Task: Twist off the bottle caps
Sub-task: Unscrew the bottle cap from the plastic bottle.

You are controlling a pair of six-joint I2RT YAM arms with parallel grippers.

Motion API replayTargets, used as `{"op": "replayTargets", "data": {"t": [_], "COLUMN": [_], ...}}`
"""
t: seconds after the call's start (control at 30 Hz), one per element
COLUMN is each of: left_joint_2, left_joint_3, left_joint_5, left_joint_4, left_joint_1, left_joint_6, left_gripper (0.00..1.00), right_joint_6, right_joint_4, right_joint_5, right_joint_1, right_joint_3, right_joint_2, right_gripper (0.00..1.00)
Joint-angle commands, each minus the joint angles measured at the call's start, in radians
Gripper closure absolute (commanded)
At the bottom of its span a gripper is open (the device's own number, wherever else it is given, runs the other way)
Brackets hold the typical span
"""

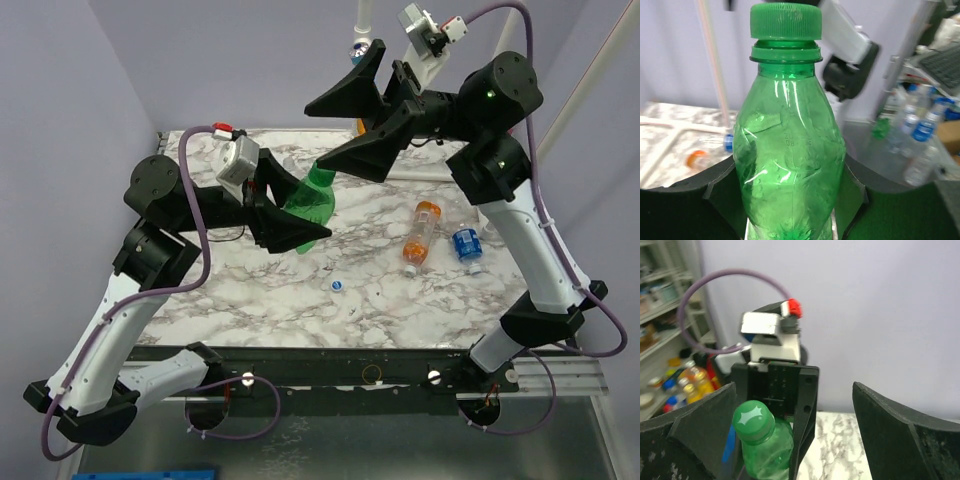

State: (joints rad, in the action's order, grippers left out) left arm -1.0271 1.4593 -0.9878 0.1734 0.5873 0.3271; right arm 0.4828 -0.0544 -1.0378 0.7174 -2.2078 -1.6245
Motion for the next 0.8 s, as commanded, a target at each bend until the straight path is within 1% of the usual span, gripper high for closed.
{"op": "replayTargets", "data": {"t": [0.0, 0.1, 0.23, 0.3, 0.43, 0.53, 0.67, 0.77], "left_joint_2": [0.026, 0.019, 0.002, -0.006, -0.007, -0.007, -0.007, -0.005], "left_joint_3": [-0.046, -0.062, -0.073, -0.075, -0.089, -0.091, -0.089, -0.09], "left_joint_5": [0.337, 0.553, 0.744, 0.814, 0.837, 0.831, 0.83, 0.826], "left_joint_4": [-0.012, -0.014, -0.017, -0.017, -0.023, -0.023, -0.026, -0.026], "left_joint_1": [-0.005, -0.005, -0.004, -0.005, -0.005, -0.004, -0.005, -0.005], "left_joint_6": [-0.165, -0.228, -0.301, -0.315, -0.323, -0.32, -0.315, -0.311], "left_gripper": [1.0, 1.0, 1.0, 1.0, 1.0, 1.0, 1.0, 1.0], "right_joint_6": [-0.125, -0.108, -0.121, -0.138, -0.171, -0.185, -0.191, -0.18], "right_joint_4": [-0.191, -0.245, -0.313, -0.349, -0.421, -0.41, -0.371, -0.315], "right_joint_5": [0.343, 0.41, 0.52, 0.608, 0.76, 0.83, 0.897, 0.9], "right_joint_1": [0.0, 0.002, 0.025, 0.053, 0.094, 0.113, 0.121, 0.122], "right_joint_3": [-0.001, -0.045, -0.1, -0.132, -0.22, -0.213, -0.166, -0.107], "right_joint_2": [0.051, 0.024, -0.02, -0.052, -0.128, -0.146, -0.138, -0.112], "right_gripper": [0.0, 0.0, 0.0, 0.0, 0.0, 0.04, 0.13, 0.24]}}
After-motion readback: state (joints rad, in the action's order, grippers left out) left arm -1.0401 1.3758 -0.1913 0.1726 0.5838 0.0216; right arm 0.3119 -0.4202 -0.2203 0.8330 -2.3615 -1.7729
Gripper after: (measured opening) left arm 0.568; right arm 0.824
